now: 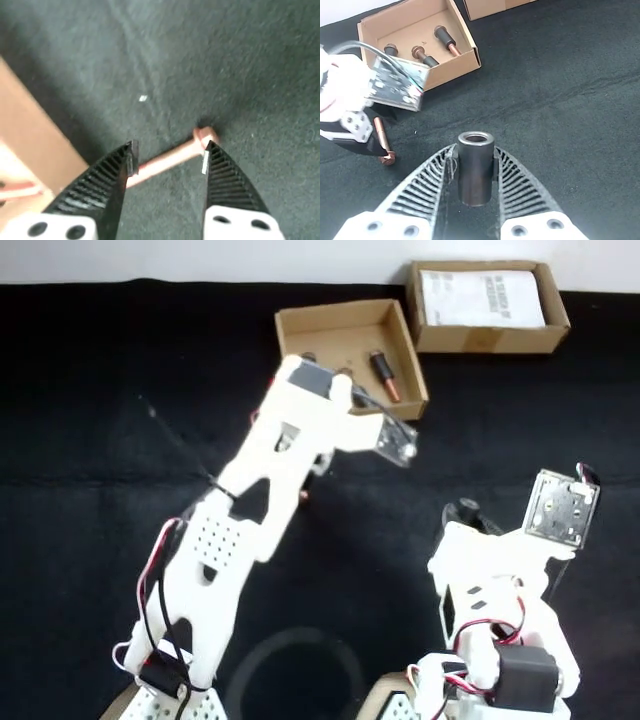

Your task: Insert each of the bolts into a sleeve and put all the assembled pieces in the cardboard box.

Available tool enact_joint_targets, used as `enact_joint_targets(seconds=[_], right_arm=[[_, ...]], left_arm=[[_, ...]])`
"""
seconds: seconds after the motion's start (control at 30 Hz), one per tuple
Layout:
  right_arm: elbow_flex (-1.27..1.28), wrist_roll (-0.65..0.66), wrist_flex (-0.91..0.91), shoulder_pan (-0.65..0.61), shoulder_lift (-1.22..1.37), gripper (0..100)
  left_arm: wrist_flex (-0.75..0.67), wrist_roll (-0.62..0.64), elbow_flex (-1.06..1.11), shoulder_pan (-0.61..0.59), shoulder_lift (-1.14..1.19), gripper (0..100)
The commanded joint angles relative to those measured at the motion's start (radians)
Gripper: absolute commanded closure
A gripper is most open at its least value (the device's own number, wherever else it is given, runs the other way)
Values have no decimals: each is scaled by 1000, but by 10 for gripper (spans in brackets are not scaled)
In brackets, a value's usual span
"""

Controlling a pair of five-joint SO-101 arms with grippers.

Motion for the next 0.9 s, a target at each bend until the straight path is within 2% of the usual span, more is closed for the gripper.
enact_joint_targets(seconds=[0.0,0.3,0.53,0.87], right_arm=[[2,5,-7,10,-4,992],[2,3,1,12,-5,992],[2,8,12,47,-5,992],[2,8,38,47,-5,992]], left_arm=[[17,-397,-35,-47,-54,780],[12,-408,223,-59,-211,781],[-5,-407,216,-58,-156,783],[-60,-400,51,-53,12,783]])
